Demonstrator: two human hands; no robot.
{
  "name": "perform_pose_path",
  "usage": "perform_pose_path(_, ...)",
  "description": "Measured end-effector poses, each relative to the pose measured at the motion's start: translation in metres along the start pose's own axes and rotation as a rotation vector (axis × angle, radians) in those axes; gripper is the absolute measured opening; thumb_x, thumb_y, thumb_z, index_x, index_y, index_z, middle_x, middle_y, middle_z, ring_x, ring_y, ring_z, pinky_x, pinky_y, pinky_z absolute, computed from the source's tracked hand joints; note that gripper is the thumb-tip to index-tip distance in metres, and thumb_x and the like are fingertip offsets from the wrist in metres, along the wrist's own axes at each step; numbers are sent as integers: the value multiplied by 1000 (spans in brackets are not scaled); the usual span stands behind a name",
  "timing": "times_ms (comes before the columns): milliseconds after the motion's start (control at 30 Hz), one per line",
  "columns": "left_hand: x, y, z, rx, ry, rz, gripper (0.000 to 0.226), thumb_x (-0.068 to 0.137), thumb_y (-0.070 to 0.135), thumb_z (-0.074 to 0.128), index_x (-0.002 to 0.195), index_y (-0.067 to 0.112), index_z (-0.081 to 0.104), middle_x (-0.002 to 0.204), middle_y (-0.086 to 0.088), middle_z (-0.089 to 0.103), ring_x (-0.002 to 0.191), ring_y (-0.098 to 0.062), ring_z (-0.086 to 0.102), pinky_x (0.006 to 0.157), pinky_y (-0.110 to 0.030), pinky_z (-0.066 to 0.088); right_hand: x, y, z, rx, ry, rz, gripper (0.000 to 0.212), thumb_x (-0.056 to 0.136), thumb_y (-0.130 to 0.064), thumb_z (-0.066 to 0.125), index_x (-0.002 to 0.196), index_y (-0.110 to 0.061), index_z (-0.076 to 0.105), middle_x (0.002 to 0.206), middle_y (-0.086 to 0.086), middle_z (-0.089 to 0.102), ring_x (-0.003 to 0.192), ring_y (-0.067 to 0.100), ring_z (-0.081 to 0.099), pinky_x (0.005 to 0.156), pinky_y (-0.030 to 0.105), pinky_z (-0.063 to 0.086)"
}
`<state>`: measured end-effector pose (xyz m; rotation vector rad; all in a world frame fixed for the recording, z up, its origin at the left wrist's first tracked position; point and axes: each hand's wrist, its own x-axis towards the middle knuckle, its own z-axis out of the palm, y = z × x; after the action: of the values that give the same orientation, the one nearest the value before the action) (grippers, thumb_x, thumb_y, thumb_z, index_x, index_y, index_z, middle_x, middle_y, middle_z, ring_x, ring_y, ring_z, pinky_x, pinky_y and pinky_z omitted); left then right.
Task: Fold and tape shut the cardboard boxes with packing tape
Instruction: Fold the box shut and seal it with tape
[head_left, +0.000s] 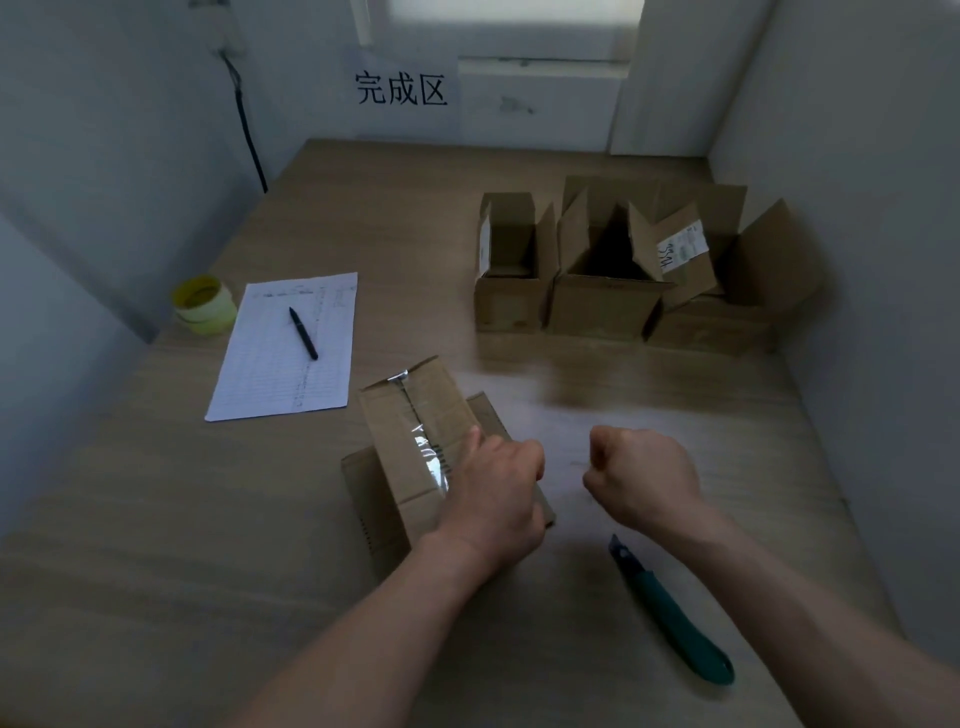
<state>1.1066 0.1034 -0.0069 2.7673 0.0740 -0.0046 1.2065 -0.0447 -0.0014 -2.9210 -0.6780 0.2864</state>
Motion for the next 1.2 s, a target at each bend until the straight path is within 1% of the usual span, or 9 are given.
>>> perform_pose_path(333, 2, 11, -4, 125, -34, -5, 25, 76, 19, 56, 91, 24, 37, 98, -6, 53, 94, -32, 50, 106, -48, 26, -56, 7, -2, 428, 170, 205, 19, 73, -29, 70, 63, -24, 54, 58, -6, 57, 59, 14, 56, 54, 32, 45)
perform_pose_path(500, -12, -12, -17, 110, -107, 331, 26, 75, 14, 56, 101, 15, 52, 105, -9, 47, 91, -31, 47, 102, -43, 34, -79, 13, 4, 586, 244, 259, 20, 72, -20, 71, 61, -23, 54, 54, -9, 60, 53, 8, 55, 49, 32, 42)
perform_pose_path(600, -29, -32, -23, 130, -75, 442, 46, 72, 22, 62, 116, 13, 53, 130, -12, 44, 120, -31, 41, 101, -40, 38, -89, 17, 9, 668, 248, 297, 22, 71, -13, 72, 60, -23, 56, 57, -7, 61, 52, 11, 54, 53, 38, 45)
perform_pose_path(667, -43, -41, -21, 155, 78, 194, 70, 76, 23, 61, 141, 17, 35, 155, -13, 20, 146, -35, 8, 118, -50, 21, -92, 18, 12, 673, 248, 322, 21, 70, -12, 73, 63, -25, 58, 56, -2, 59, 56, 18, 55, 54, 40, 46)
perform_pose_path(733, -50, -44, -21, 167, 69, -206, 100, 78, 48, 67, 152, 26, 3, 161, -8, -11, 146, -36, -19, 117, -54, 2, -95, 18, 17, 676, 244, 326, 20, 68, -12, 73, 66, -26, 59, 56, -3, 58, 56, 19, 55, 53, 38, 45)
perform_pose_path(800, -52, -47, -18, 155, -22, -433, 106, 77, 72, 53, 150, 28, -9, 159, -10, -22, 144, -42, -21, 115, -59, 1, -97, 14, 20, 686, 238, 319, 18, 68, -12, 73, 67, -25, 60, 55, -3, 58, 55, 18, 55, 52, 36, 44)
perform_pose_path(867, -52, -53, -15, 145, -80, -471, 100, 78, 78, 43, 150, 31, -9, 158, -13, -25, 143, -45, -19, 112, -64, 1, -97, 11, 22, 697, 233, 304, 16, 68, -12, 73, 66, -21, 59, 55, 0, 58, 56, 21, 56, 53, 37, 46)
perform_pose_path(1067, -49, -84, -32, 194, -317, -154, 92, 87, 63, 50, 150, 36, -13, 154, -1, -36, 140, -35, -33, 109, -65, -13, -97, 7, 23, 732, 239, 294, 18, 68, -11, 75, 62, -16, 59, 55, 1, 58, 54, 14, 54, 51, 34, 43)
perform_pose_path(1200, -44, -102, -55, 257, -384, -27, 90, 85, 10, 58, 152, 36, 5, 158, 16, -25, 144, -27, -30, 113, -68, -8, -101, 11, 19, 748, 267, 285, 18, 68, -7, 72, 62, -16, 57, 55, 4, 55, 49, 10, 46, 50, 31, 38)
